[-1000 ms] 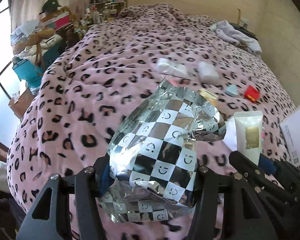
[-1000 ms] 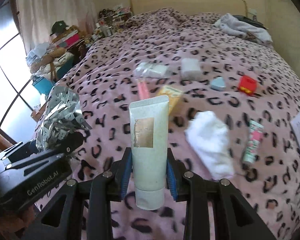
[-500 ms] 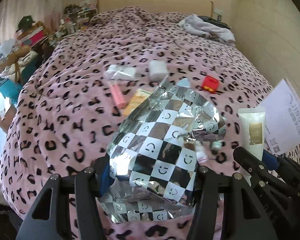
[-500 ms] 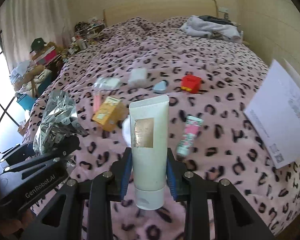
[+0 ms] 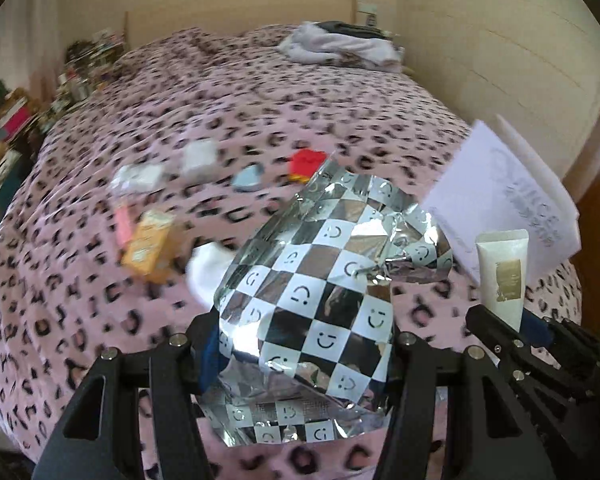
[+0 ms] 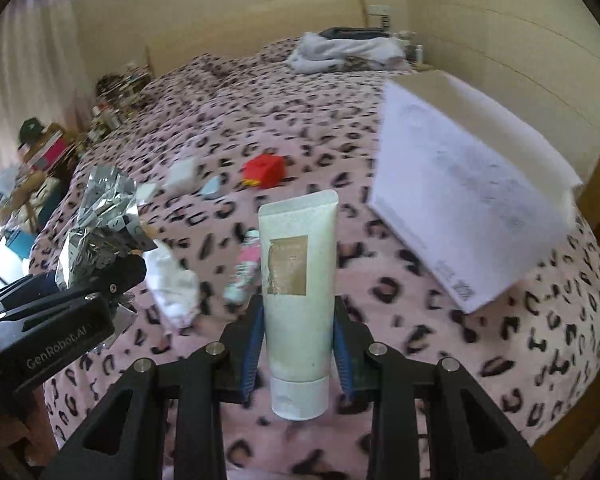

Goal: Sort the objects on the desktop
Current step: 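Carry the foil bag and white tube toward the white paper box, then open the right tool to drop the tube in the box while the left tool releases the foil bag there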

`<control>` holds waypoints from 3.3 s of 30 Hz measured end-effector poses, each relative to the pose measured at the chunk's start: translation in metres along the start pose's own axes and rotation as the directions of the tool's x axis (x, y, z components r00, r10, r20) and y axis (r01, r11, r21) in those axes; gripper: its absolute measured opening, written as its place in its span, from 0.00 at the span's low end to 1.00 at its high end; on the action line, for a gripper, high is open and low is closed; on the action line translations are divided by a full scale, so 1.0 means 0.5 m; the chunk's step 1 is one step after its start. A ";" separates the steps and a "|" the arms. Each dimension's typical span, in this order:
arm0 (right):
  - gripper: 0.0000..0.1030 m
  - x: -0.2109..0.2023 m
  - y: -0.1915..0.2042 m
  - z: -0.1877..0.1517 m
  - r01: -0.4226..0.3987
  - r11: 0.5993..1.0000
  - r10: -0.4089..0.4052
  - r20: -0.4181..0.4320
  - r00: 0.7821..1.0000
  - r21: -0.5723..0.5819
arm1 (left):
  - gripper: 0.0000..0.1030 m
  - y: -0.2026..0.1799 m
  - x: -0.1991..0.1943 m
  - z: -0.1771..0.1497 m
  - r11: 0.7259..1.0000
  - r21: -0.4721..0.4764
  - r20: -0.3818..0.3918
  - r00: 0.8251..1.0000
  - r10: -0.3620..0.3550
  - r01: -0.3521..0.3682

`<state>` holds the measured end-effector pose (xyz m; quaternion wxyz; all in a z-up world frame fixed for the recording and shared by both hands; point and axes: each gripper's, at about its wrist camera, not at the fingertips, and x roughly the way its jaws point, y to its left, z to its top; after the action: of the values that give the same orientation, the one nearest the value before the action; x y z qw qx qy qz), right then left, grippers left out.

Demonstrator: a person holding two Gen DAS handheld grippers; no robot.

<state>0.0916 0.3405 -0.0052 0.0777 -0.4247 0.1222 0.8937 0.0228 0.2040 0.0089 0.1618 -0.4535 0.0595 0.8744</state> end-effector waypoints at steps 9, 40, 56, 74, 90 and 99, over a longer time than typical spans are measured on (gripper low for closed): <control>0.31 -0.027 -0.129 0.015 0.050 0.996 -0.052 0.026 0.998 0.080 | 0.56 -0.148 0.030 0.039 0.992 0.095 -0.003 0.996 -0.084 0.084; 0.31 -0.088 -0.276 0.196 0.135 0.984 -0.155 0.180 0.971 0.119 | 0.56 -0.374 0.056 0.302 0.931 0.216 0.005 0.953 -0.304 0.296; 0.31 0.034 -0.316 0.214 0.157 0.983 -0.165 0.095 0.982 0.091 | 0.56 -0.434 0.204 0.324 0.926 0.218 -0.118 0.950 -0.289 0.308; 0.41 0.038 -0.342 0.204 0.161 0.979 -0.169 0.051 0.984 0.127 | 0.72 -0.426 0.185 0.318 0.925 0.219 -0.105 0.950 -0.293 0.309; 0.41 0.028 -0.344 0.197 0.163 0.977 -0.168 0.030 0.985 0.136 | 0.76 -0.394 0.153 0.295 0.906 0.186 -0.139 0.923 -0.360 0.381; 0.41 0.014 -0.353 0.200 0.178 0.969 -0.185 0.024 0.982 0.169 | 0.78 -0.381 0.125 0.306 0.896 0.157 -0.134 0.908 -0.396 0.414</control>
<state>0.0562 0.5381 0.0232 0.1967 -0.4086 0.1554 0.8776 -0.0649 0.4357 0.0554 0.3781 -0.4816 0.0513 0.7889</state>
